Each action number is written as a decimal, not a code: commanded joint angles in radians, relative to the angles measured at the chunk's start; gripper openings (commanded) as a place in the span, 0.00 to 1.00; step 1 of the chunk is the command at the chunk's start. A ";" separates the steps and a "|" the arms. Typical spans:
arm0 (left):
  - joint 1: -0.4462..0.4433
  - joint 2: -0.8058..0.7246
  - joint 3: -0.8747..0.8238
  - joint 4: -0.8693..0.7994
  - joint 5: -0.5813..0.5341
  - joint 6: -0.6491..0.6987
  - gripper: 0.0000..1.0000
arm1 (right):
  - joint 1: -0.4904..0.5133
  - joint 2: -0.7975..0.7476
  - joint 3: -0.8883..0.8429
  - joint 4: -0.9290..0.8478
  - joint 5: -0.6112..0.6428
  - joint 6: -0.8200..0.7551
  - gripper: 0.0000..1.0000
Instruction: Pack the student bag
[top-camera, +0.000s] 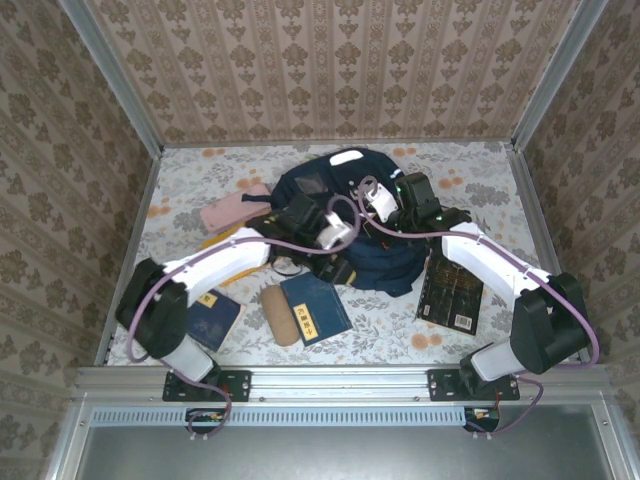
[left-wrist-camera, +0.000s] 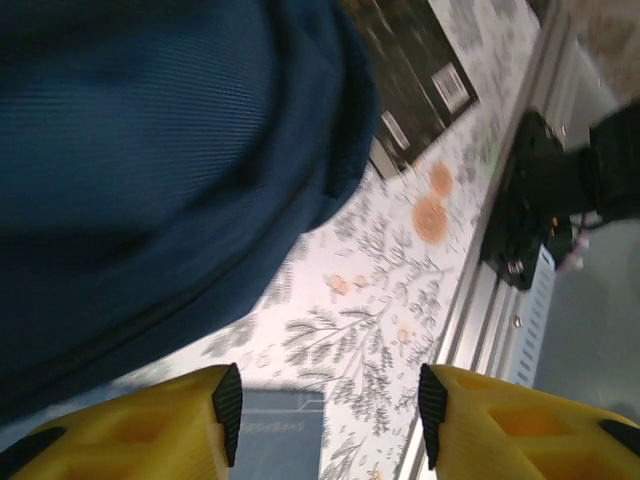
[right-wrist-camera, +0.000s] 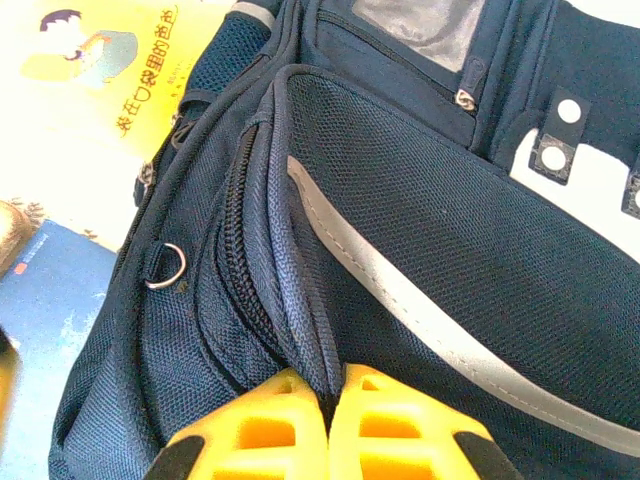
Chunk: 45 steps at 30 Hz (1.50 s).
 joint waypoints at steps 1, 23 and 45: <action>0.140 -0.102 -0.033 0.068 -0.135 -0.187 0.55 | -0.002 -0.050 -0.012 0.056 0.120 0.037 0.26; 0.299 0.065 -0.164 0.224 -0.109 -0.134 0.63 | 0.097 -0.238 -0.103 0.064 0.207 0.235 0.55; 0.317 0.168 -0.597 1.231 -0.080 -0.922 0.82 | 0.080 -0.314 -0.156 0.163 0.144 0.389 0.68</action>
